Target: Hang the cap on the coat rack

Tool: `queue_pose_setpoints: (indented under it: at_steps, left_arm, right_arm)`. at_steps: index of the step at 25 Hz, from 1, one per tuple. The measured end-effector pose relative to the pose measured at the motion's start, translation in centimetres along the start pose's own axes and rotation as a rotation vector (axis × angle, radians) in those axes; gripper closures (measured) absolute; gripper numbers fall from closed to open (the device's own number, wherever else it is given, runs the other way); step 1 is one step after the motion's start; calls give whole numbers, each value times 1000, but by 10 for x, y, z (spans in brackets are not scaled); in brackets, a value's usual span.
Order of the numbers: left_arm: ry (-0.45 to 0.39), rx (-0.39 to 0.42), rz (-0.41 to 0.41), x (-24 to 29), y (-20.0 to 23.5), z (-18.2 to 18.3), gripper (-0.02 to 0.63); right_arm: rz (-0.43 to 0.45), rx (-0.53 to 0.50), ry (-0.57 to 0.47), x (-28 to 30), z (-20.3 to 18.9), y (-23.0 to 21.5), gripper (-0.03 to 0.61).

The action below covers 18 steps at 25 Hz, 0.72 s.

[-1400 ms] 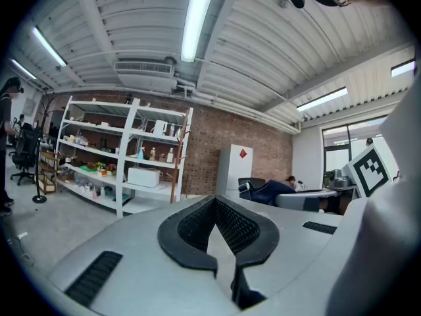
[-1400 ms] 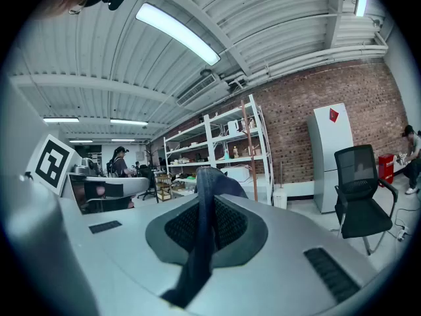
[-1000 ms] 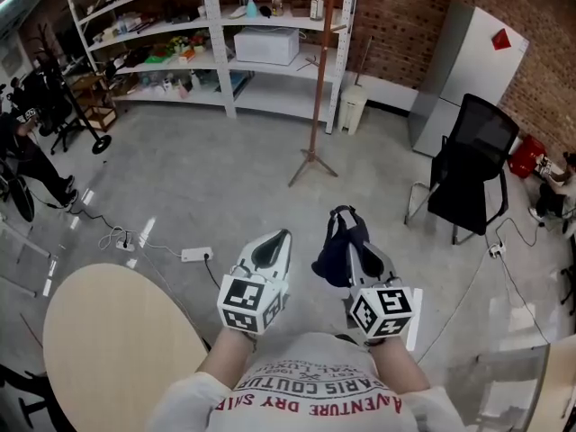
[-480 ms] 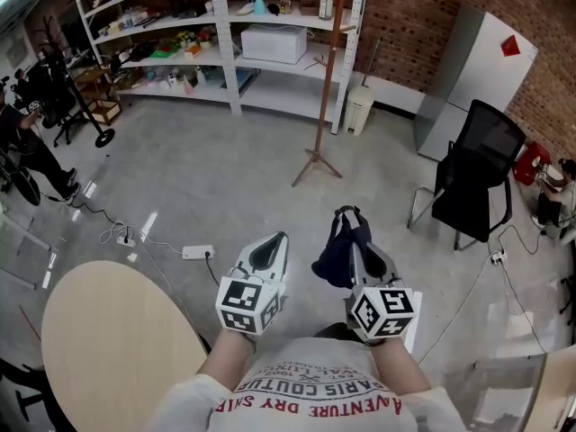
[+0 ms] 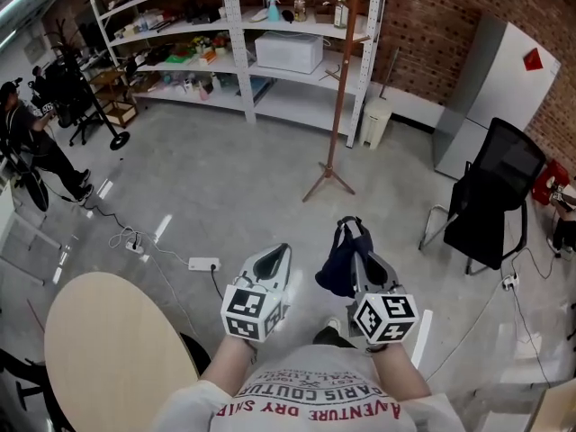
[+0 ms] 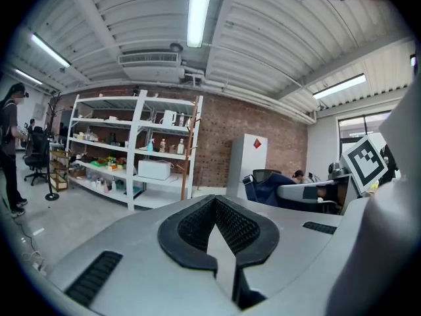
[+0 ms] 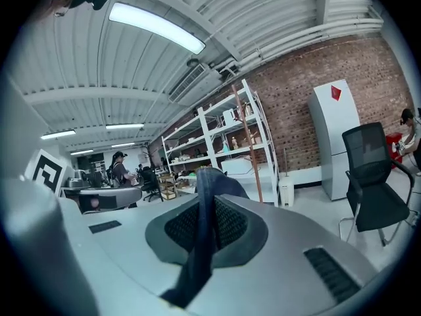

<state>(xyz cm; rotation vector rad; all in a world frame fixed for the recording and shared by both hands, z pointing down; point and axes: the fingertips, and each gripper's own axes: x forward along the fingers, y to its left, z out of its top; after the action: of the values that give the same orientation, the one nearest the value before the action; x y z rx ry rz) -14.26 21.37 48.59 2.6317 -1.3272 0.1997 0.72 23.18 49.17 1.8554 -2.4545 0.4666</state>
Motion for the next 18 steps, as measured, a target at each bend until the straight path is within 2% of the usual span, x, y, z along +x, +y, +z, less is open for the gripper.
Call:
queue_pose_setpoints:
  at_steps: [7, 12, 18]
  left_arm:
    - [-14, 14, 35, 93, 0, 29, 607]
    - [-34, -5, 74, 157, 2, 46, 607]
    - [-12, -20, 44, 208, -6, 40, 607]
  right_arm:
    - [49, -35, -1, 62, 42, -74, 560]
    - [62, -63, -8, 94, 72, -127, 560]
    - [53, -27, 7, 128, 77, -174, 560]
